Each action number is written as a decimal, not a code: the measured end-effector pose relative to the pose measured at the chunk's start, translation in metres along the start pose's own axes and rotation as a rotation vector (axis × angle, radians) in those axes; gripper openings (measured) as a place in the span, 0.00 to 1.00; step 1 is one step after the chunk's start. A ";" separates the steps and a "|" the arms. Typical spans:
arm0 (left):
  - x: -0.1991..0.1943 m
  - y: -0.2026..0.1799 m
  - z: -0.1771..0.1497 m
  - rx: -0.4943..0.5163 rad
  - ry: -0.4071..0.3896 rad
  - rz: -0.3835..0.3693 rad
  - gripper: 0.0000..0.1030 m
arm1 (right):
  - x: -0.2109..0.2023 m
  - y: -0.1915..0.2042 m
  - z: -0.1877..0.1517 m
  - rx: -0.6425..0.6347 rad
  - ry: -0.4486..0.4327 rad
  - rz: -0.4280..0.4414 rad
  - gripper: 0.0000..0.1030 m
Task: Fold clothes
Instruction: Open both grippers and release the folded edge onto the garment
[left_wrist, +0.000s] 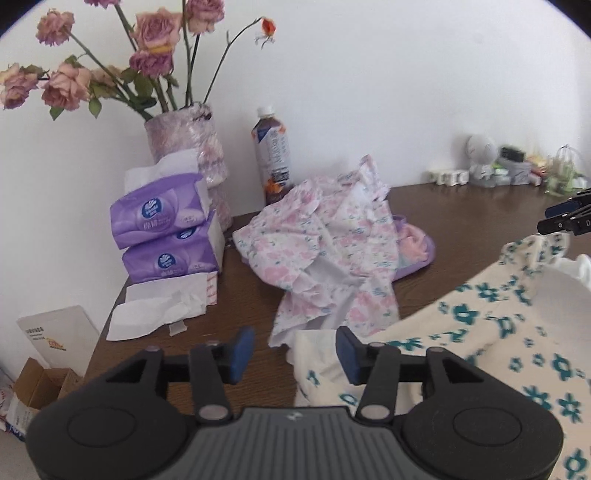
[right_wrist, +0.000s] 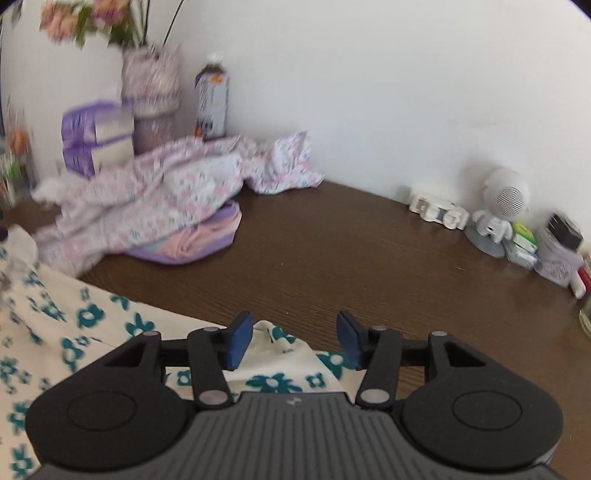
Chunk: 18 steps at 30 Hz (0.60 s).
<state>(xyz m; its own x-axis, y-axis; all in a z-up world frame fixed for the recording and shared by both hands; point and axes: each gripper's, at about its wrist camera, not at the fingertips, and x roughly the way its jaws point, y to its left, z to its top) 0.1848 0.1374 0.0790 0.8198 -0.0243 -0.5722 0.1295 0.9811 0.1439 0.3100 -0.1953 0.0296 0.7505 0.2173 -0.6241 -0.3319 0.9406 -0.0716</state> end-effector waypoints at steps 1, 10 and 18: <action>-0.008 -0.001 -0.002 -0.001 -0.003 -0.015 0.57 | -0.012 -0.006 -0.001 0.027 -0.014 0.009 0.50; -0.060 -0.012 -0.054 -0.082 0.054 -0.078 0.59 | -0.093 -0.011 -0.077 0.081 0.029 0.034 0.52; -0.085 -0.043 -0.073 -0.085 0.045 -0.150 0.59 | -0.105 -0.022 -0.116 0.139 0.060 -0.065 0.52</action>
<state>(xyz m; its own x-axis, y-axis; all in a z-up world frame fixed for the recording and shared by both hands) 0.0688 0.1113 0.0628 0.7683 -0.1652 -0.6184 0.1998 0.9797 -0.0135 0.1726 -0.2693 0.0063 0.7311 0.1428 -0.6672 -0.1986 0.9800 -0.0078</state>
